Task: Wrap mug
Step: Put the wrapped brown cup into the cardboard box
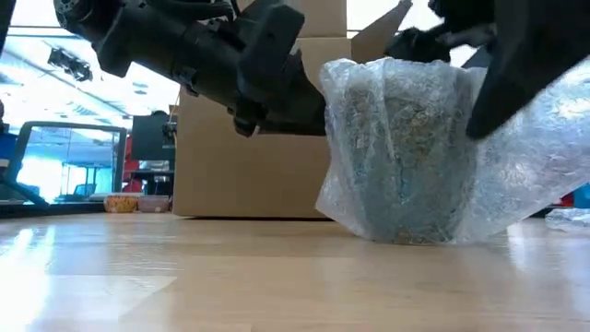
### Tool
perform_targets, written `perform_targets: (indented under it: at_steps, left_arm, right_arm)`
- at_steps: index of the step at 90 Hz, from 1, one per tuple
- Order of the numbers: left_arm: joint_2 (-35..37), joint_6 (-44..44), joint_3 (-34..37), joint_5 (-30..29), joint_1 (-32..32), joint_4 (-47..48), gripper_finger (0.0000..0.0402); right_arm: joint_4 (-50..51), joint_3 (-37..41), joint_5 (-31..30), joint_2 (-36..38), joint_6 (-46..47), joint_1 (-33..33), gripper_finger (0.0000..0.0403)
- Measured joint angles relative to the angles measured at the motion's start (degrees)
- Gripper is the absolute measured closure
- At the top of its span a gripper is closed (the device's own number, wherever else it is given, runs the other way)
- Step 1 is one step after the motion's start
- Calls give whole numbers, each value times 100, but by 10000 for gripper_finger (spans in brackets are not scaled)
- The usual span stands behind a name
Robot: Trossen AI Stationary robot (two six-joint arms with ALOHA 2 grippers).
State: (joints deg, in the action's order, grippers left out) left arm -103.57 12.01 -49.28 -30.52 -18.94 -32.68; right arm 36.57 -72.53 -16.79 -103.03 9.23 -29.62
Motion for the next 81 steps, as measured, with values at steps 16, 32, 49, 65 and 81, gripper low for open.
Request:
perform_targets:
  at_steps: [16, 32, 49, 65, 81]
  left_arm:
    - [0, 4, 0, 84, 2, -28, 254]
    - [77, -128, 0, 87, -2, -62, 254]
    - [618, -568, 0, 104, -115, 49, 254]
    - [1262, -761, -2, 10, -264, 876, 254]
    - [1781, -616, -9, -447, -464, 2288, 254]
  right_arm:
    - [-140, 0, 42, -185, 92, 81, 96]
    - [-114, -7, 364, -241, 446, 300, 135]
    - [-96, -9, 632, -257, 667, 424, 225]
    - [-98, -19, 804, -265, 786, 421, 345]
    - [235, -369, 1174, -260, 1013, 410, 379]
